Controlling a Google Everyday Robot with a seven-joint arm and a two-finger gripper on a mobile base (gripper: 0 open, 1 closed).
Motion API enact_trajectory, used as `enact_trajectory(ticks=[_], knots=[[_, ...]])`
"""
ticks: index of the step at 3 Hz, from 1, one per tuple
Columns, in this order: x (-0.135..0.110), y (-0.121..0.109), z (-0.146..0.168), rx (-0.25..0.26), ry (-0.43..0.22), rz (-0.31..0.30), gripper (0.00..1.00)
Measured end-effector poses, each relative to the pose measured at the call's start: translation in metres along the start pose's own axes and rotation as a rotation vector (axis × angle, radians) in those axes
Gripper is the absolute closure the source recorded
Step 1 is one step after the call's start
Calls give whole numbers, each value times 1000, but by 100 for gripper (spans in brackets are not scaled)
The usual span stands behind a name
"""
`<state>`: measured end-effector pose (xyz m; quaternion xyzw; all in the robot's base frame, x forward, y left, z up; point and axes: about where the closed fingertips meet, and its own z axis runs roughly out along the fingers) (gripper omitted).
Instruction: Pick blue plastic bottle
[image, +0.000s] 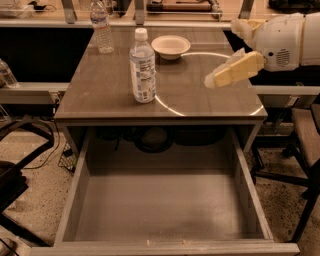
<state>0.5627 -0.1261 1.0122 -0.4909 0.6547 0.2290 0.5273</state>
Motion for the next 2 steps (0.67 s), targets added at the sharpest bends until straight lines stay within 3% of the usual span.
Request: enact_trajectory(ticks=[1, 2], knots=[[-1, 3, 11, -7, -25, 19, 0], [-9, 6, 62, -37, -90, 55, 0]])
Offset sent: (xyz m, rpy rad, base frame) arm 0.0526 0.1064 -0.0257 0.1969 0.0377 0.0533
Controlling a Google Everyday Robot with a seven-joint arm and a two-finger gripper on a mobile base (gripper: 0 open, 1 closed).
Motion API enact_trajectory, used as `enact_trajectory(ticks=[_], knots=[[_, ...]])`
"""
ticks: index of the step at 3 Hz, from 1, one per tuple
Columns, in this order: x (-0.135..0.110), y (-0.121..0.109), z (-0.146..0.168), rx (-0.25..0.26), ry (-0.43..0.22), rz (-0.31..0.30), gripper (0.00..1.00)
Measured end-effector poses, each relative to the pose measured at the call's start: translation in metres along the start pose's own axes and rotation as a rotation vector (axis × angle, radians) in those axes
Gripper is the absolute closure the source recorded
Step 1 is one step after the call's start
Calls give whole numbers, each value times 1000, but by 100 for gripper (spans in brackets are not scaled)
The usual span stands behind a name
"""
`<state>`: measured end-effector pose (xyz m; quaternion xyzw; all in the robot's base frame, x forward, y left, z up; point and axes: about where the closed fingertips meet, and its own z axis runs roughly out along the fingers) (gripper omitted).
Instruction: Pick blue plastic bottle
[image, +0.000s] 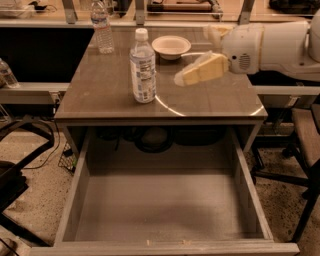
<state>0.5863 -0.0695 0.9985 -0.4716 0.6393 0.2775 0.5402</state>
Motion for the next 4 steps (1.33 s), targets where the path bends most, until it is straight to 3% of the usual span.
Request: enact_trajectory(ticks=[1, 2, 3, 4], knots=[[3, -5, 59, -37, -102, 77, 0], [23, -13, 116, -36, -226, 164, 0], [35, -20, 144, -17, -281, 196, 0], [40, -20, 169, 15, -313, 157, 26]])
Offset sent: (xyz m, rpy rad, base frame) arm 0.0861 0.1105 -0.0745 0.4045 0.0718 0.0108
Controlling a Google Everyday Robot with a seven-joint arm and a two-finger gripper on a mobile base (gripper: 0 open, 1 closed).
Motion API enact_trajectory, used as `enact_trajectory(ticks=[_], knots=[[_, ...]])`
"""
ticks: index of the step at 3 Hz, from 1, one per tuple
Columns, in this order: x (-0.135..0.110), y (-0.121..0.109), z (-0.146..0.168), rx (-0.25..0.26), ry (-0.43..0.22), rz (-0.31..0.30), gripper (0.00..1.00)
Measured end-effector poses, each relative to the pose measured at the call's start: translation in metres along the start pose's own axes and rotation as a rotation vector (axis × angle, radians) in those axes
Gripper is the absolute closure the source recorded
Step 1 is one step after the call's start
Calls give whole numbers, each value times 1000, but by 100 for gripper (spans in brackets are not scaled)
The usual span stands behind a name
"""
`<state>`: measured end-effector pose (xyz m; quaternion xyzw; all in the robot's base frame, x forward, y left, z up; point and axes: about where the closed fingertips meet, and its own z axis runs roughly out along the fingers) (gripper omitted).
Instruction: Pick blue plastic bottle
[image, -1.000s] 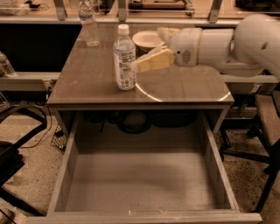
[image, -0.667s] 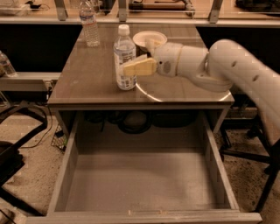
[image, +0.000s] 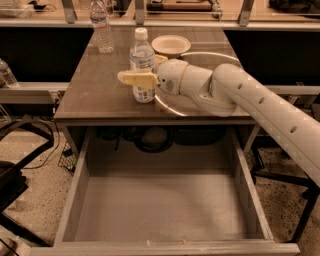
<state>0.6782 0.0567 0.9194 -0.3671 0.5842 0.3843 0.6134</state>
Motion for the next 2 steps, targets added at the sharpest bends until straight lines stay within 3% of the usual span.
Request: enact_trajectory(ticks=[1, 2], knots=[[-1, 3, 1, -8, 2, 4, 57], [-2, 4, 3, -11, 1, 3, 80]])
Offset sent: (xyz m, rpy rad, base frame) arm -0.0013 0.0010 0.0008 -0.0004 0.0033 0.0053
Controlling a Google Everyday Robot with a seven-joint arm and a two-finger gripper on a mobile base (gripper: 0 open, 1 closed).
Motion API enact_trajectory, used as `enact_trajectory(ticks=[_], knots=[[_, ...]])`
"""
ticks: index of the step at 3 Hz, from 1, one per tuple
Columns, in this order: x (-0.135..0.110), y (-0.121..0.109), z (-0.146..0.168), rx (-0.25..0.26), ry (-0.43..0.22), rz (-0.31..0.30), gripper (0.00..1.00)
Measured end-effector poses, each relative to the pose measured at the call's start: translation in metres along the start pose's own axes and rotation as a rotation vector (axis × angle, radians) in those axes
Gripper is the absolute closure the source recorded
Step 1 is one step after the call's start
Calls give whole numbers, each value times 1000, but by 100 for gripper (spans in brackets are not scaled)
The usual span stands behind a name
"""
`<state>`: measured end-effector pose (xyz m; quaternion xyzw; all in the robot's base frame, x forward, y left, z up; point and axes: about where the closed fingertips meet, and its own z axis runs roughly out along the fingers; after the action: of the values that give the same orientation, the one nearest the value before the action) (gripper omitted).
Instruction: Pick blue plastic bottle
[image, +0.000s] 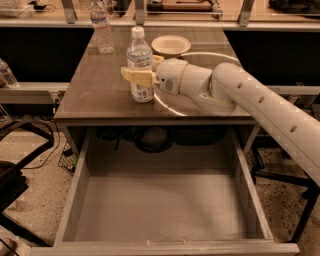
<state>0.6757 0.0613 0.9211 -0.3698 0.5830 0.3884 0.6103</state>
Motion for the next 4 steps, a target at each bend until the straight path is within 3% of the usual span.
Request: enact_trajectory(ticks=[1, 2, 3, 4], knots=[[-1, 2, 2, -4, -1, 0, 100], [-1, 2, 3, -5, -1, 0, 100], [-37, -3, -8, 12, -21, -13, 100], [-90, -11, -22, 42, -37, -43, 100]])
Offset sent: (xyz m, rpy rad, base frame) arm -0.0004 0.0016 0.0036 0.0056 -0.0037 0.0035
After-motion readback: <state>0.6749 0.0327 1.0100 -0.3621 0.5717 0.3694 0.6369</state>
